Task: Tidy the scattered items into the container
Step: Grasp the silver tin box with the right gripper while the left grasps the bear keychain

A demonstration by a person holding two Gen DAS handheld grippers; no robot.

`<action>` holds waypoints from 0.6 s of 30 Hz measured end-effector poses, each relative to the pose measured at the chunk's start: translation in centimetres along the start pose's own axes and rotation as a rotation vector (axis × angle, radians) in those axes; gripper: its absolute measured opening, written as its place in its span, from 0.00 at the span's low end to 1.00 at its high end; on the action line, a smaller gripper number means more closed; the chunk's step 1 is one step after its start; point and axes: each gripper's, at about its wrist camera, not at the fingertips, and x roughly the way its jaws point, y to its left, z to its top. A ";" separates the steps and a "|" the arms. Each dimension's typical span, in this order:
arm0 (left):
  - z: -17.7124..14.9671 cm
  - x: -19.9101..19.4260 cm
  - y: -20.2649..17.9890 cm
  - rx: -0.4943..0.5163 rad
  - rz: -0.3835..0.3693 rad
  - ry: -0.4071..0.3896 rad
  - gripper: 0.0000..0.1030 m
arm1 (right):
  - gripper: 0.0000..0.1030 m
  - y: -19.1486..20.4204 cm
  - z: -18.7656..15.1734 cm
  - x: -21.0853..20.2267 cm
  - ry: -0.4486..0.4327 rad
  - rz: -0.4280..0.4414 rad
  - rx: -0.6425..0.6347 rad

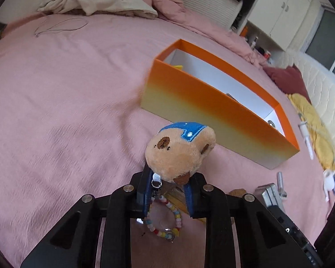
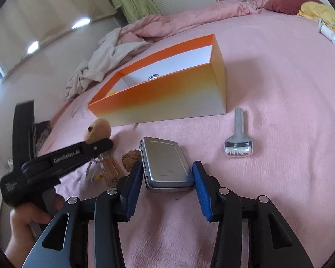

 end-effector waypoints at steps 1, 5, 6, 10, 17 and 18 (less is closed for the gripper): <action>-0.3 -0.4 0.6 -0.028 -0.012 -0.019 0.25 | 0.43 -0.3 -0.1 -0.3 -0.012 0.004 0.023; -1.2 -2.2 2.2 -0.109 -0.044 -0.112 0.25 | 0.42 -1.2 -0.3 -1.3 -0.055 0.015 0.098; -1.4 -2.8 2.5 -0.129 -0.067 -0.144 0.25 | 0.42 -1.2 -0.4 -1.5 -0.062 0.017 0.107; -1.4 -4.5 3.6 -0.205 -0.143 -0.215 0.25 | 0.41 -1.1 -0.5 -2.5 -0.089 0.026 0.139; 0.7 -5.6 1.6 -0.147 -0.185 -0.260 0.25 | 0.22 -0.9 0.9 -3.5 -0.134 0.052 0.161; 0.9 -5.8 1.3 -0.140 -0.185 -0.264 0.25 | 0.21 -0.7 1.2 -3.6 -0.138 0.051 0.155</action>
